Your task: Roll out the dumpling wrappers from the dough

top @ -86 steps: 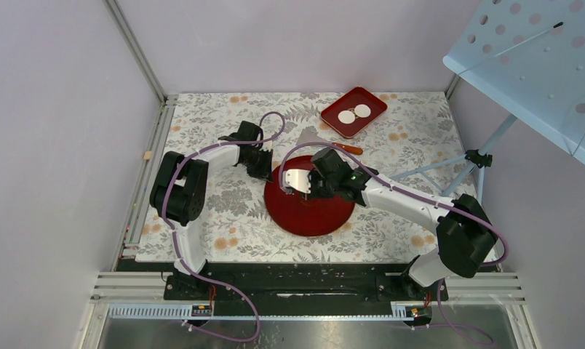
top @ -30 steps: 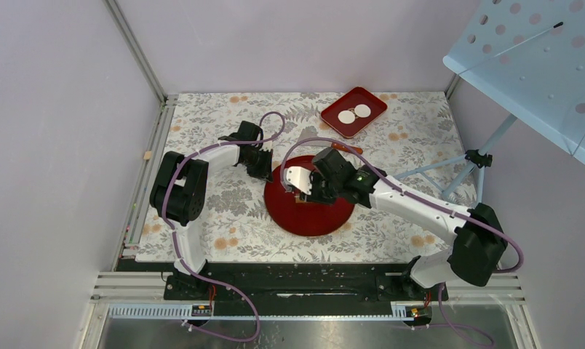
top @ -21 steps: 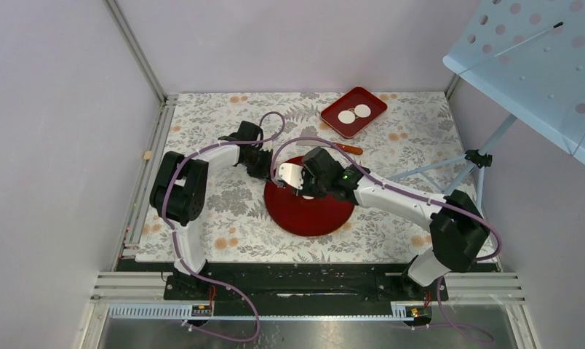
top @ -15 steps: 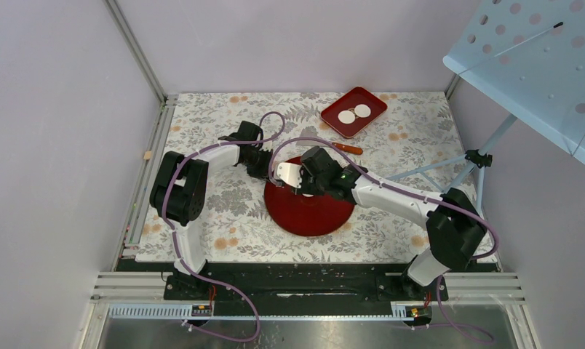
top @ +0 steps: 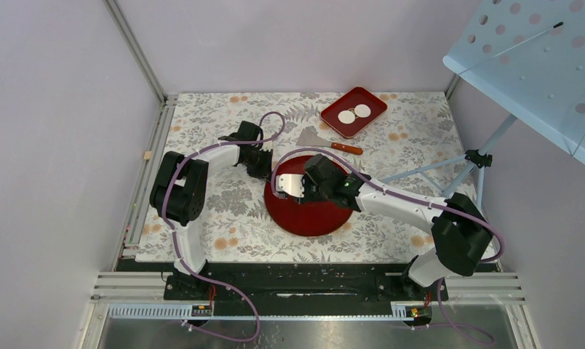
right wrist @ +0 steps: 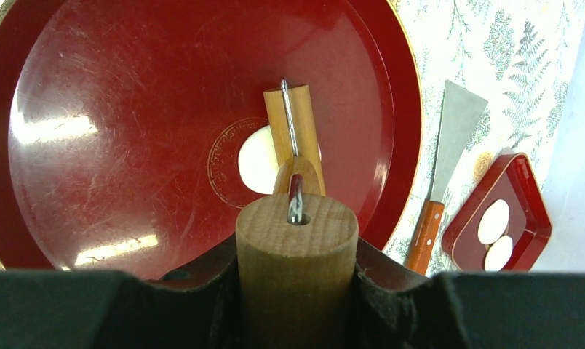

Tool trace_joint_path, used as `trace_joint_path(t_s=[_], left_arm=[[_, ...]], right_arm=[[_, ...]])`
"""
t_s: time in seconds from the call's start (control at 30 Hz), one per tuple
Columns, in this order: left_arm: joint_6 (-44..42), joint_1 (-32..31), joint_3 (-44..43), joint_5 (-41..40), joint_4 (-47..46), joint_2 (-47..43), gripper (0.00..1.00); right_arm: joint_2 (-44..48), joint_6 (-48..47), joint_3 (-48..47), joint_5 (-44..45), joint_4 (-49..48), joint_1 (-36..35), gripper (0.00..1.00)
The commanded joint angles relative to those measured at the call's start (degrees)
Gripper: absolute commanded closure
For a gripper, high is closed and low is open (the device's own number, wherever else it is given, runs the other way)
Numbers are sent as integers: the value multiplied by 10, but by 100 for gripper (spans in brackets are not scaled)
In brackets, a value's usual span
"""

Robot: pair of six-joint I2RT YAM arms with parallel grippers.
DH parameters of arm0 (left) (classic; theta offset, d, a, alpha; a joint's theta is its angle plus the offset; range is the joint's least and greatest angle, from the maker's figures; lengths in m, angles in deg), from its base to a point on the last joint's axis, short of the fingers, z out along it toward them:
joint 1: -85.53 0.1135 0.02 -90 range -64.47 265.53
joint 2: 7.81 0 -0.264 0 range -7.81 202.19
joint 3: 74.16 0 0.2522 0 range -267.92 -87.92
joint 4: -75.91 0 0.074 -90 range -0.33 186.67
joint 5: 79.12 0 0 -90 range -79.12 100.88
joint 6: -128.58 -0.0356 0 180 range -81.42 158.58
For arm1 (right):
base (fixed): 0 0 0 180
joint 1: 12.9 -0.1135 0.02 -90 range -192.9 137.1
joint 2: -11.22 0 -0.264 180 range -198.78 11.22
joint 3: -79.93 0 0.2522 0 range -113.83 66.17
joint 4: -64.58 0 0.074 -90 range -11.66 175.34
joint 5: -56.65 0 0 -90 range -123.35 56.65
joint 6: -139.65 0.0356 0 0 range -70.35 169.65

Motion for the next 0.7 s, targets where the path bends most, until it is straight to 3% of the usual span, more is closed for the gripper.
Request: trace_joint_path(t_s=[0.0, 0.67], left_arm=[[-3, -1, -3, -5, 14, 10, 100], [-1, -1, -2, -7, 13, 10, 100]], right_arm=[[-28, 21, 42, -53, 118, -10, 100], [-28, 39, 71, -124, 189, -15, 100]])
